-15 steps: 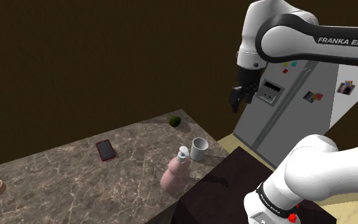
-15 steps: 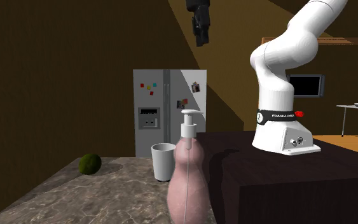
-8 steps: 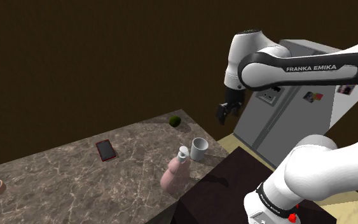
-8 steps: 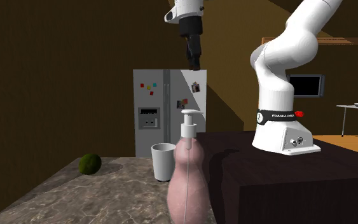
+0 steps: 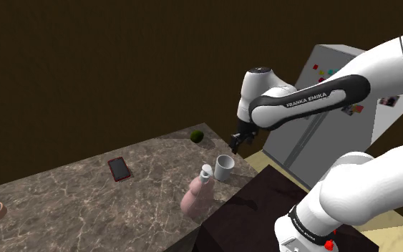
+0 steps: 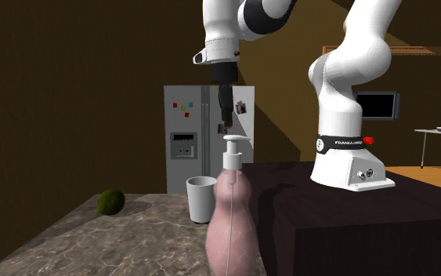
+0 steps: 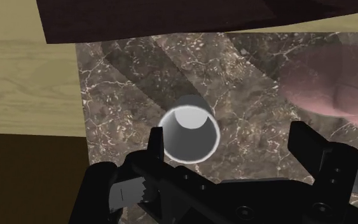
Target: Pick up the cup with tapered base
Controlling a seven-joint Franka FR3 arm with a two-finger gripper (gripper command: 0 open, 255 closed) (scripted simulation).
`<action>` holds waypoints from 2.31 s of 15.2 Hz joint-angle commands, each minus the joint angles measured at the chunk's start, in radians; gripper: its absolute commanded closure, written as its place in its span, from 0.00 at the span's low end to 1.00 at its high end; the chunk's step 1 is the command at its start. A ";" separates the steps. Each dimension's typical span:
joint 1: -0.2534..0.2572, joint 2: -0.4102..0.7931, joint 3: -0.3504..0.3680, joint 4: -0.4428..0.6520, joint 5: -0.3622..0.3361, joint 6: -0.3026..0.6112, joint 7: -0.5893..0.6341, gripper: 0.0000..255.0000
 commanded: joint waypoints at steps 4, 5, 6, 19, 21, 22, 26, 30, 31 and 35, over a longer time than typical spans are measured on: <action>-0.025 0.223 0.000 -0.002 -0.042 0.257 0.039 0.00; -0.031 0.272 0.001 0.003 -0.054 0.306 0.051 0.00; -0.037 0.322 0.002 0.011 -0.069 0.353 0.065 0.00; -0.003 0.792 -0.086 0.159 -0.300 0.714 0.278 0.00; 0.012 0.830 -0.104 0.170 -0.315 0.741 0.294 0.00; 0.017 0.841 -0.109 0.174 -0.318 0.749 0.298 0.00; 0.021 0.841 -0.110 0.173 -0.319 0.750 0.302 1.00; 0.021 0.842 -0.110 0.173 -0.319 0.750 0.302 1.00; 0.021 0.842 -0.110 0.173 -0.319 0.750 0.302 1.00; 0.001 0.803 -0.091 0.162 -0.305 0.722 0.283 1.00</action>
